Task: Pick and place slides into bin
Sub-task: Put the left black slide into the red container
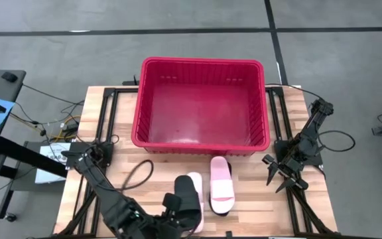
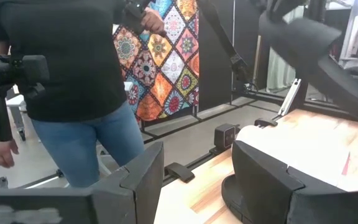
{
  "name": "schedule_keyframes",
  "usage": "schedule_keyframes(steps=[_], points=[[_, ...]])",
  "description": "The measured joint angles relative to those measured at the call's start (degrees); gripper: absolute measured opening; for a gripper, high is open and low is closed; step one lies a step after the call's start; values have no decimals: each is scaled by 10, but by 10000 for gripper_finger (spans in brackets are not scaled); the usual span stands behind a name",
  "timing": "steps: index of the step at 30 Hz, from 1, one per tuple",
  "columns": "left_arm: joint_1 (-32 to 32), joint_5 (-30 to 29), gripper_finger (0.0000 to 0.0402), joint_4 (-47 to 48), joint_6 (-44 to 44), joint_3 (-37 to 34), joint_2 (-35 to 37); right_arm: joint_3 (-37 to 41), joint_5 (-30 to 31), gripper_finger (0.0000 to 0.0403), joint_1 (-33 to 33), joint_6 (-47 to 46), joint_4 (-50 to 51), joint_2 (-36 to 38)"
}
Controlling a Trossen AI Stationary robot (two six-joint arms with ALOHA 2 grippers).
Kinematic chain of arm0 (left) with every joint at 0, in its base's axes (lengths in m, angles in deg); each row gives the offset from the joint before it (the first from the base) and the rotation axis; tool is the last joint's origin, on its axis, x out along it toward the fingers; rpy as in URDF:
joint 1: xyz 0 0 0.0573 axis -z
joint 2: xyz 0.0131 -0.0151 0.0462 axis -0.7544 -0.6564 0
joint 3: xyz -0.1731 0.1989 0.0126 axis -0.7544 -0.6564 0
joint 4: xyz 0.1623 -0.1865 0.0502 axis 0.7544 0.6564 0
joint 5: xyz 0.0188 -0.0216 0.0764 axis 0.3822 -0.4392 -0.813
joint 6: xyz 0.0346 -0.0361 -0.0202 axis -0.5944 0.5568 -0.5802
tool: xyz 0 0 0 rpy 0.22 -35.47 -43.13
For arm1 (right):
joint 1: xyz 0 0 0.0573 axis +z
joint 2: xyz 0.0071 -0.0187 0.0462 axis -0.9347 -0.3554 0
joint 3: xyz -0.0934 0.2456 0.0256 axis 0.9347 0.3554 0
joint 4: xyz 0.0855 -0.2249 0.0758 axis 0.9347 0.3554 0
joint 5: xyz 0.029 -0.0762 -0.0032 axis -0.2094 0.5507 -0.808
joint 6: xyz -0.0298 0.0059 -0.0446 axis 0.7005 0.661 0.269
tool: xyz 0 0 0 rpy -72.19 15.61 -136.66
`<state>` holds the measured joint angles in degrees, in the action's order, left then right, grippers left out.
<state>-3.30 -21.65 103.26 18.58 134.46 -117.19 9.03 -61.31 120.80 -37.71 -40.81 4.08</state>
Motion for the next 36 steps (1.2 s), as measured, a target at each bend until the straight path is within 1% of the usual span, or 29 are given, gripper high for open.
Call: schedule_keyframes(steps=[5, 8, 13, 19, 23, 25, 27, 29, 34, 36], points=[[3, -20, 7, -17, -2, 1, 25, 0, 0, 184, 0, 0, 0, 0], [3, -44, 7, -43, -32, 1, 45, 0, 0, 184, 0, 0, 0, 0], [2, -100, 7, -70, -104, 1, 82, 0, 0, 184, 0, 0, 0, 0], [-7, -164, 7, -72, -189, 1, 129, 0, 0, 184, 0, 0, 0, 0], [-31, -193, 7, -72, -260, 1, 149, 0, 0, 184, 0, 0, 0, 0], [-52, -198, 7, -71, -297, 1, 157, 0, 0, 184, 0, 0, 0, 0], [-79, -196, 7, -70, -329, 1, 163, 0, 0, 184, 0, 0, 0, 0], [-112, -180, 7, -69, -354, 1, 167, 0, 0, 184, 0, 0, 0, 0], [-203, -91, 7, -52, -385, 1, 178, 0, 0, 184, 0, 0, 0, 0], [-242, -68, 7, -38, -400, 1, 182, 0, 0, 184, 0, 0, 0, 0]])
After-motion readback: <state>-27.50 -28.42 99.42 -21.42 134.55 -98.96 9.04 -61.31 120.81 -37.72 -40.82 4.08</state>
